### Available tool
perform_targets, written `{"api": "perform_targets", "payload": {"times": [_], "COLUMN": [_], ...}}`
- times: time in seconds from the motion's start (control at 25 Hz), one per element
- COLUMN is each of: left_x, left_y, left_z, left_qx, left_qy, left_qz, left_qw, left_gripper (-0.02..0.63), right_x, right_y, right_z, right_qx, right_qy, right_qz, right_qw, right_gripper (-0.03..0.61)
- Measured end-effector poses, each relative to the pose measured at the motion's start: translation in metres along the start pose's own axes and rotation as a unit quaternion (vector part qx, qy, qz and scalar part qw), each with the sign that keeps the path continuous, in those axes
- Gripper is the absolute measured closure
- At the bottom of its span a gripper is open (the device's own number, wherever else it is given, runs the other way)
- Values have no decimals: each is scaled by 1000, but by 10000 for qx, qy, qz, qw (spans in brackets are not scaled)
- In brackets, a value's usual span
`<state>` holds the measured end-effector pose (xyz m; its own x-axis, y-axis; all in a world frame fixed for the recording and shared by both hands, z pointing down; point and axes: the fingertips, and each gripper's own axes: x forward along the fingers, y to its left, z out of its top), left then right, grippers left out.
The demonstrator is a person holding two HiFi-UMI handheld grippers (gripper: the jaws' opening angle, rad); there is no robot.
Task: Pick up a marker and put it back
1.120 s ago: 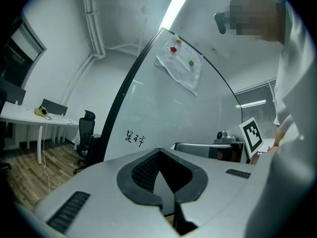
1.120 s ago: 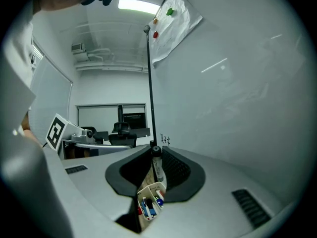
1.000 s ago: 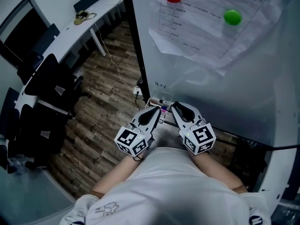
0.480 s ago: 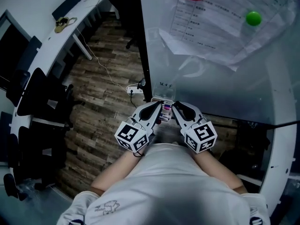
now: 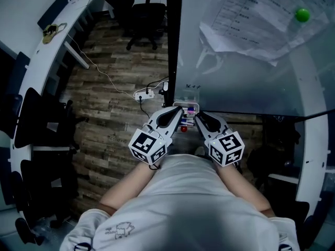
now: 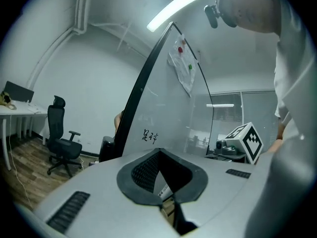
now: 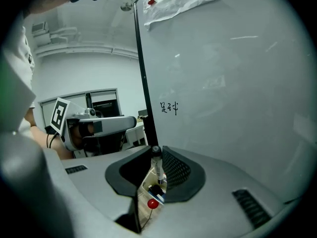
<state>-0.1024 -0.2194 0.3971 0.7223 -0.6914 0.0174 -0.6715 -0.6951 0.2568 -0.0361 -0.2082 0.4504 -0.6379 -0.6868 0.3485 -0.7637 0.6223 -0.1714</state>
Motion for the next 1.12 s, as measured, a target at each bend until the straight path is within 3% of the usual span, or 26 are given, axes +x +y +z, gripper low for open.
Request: {"api": "perform_targets", "payload": {"times": [0.16, 0.44, 1.12], "left_x": [-2, 3, 0], "left_y": [8, 13, 38], "left_z": [-6, -18, -42], "left_qx": [-276, -341, -704], "left_qy": [45, 178, 371], "left_qz": [-123, -203, 371], "left_qw": [9995, 9991, 9961], "left_gripper": [608, 609, 609], "right_x": [6, 21, 57], "right_y": [5, 0, -6], "right_z": [-13, -33, -68], "right_qx": [-50, 70, -114], "right_qy": [225, 566, 1375], "right_qz": [-138, -141, 319], "right_qw": [9996, 9983, 9899], "right_gripper": [505, 505, 503]}}
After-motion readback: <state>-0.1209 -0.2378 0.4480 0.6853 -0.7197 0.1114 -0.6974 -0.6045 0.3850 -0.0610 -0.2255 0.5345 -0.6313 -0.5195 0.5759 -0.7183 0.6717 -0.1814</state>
